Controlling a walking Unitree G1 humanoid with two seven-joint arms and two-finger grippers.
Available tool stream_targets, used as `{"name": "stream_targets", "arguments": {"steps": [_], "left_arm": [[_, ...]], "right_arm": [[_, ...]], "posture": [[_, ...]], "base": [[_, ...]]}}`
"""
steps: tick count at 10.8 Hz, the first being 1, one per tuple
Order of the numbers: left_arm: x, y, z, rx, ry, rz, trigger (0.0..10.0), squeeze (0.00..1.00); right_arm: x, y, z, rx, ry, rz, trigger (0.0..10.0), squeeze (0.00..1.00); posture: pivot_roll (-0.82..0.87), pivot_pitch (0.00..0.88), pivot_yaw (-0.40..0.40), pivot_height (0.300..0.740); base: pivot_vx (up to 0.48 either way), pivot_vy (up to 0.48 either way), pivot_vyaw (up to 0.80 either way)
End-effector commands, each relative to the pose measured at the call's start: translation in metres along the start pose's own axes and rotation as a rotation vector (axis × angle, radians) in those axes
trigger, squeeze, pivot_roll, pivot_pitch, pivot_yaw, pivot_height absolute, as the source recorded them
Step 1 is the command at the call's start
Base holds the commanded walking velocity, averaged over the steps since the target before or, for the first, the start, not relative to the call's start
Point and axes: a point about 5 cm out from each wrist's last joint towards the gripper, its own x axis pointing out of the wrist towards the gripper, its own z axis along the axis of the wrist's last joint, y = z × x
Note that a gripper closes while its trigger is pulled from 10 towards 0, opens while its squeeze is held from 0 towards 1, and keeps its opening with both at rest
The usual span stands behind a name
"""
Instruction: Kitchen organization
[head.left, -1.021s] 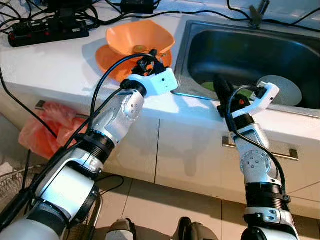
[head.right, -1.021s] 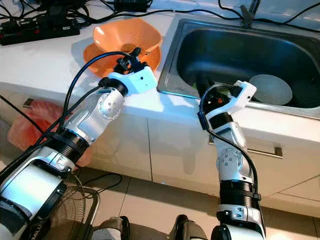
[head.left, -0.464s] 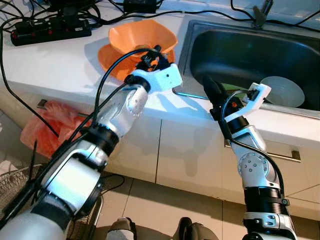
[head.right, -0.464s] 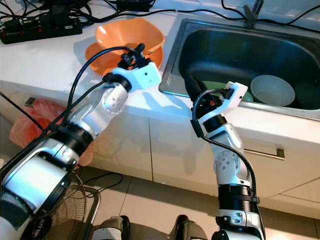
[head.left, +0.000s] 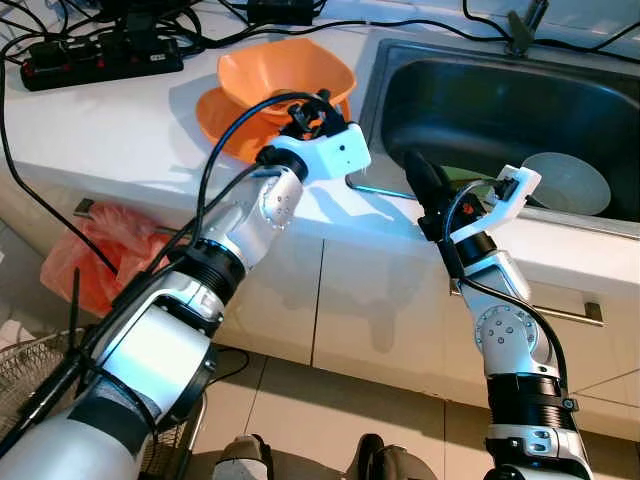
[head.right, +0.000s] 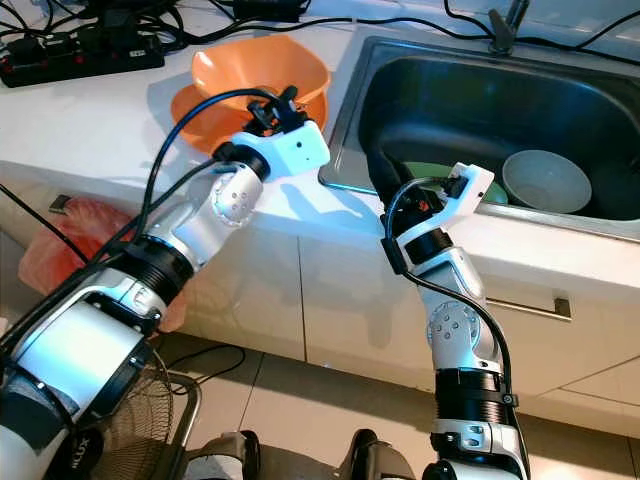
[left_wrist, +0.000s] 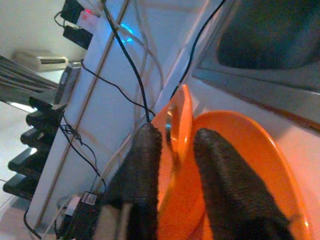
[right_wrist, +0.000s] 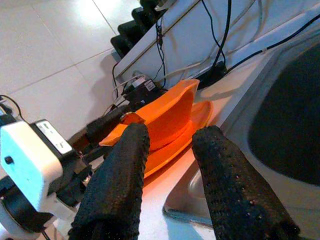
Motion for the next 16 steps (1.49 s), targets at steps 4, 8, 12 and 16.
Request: {"name": "stream_targets", "arguments": {"steps": [4,8,12,16], "left_arm": [[0.003,0.004,0.005,0.023,-0.022,0.012,2.7,0.0],[0.003,0.004,0.005,0.023,-0.022,0.012,2.7,0.0],[0.005,0.016,0.012,0.067,-0.076,0.096,0.0,0.0],[0.001,0.052,0.035,0.139,-0.238,0.315,10.0,0.0]], "right_arm": [[-0.003,0.002,0.003,-0.001,-0.01,0.011,10.0,0.0],[-0.003,0.002,0.003,-0.001,-0.01,0.011,10.0,0.0],[-0.001,0.002,0.002,0.006,-0.015,0.004,10.0,0.0],[0.003,0.002,-0.001,0.021,-0.018,-0.002,10.0,0.0]], "posture": [[0.14,0.142,-0.006,0.74],[0.14,0.142,-0.006,0.74],[0.15,0.133,-0.009,0.74],[0.16,0.122,-0.01,0.74]], "base": [[0.0,0.0,0.0],[0.0,0.0,0.0],[0.0,0.0,0.0],[0.0,0.0,0.0]]}}
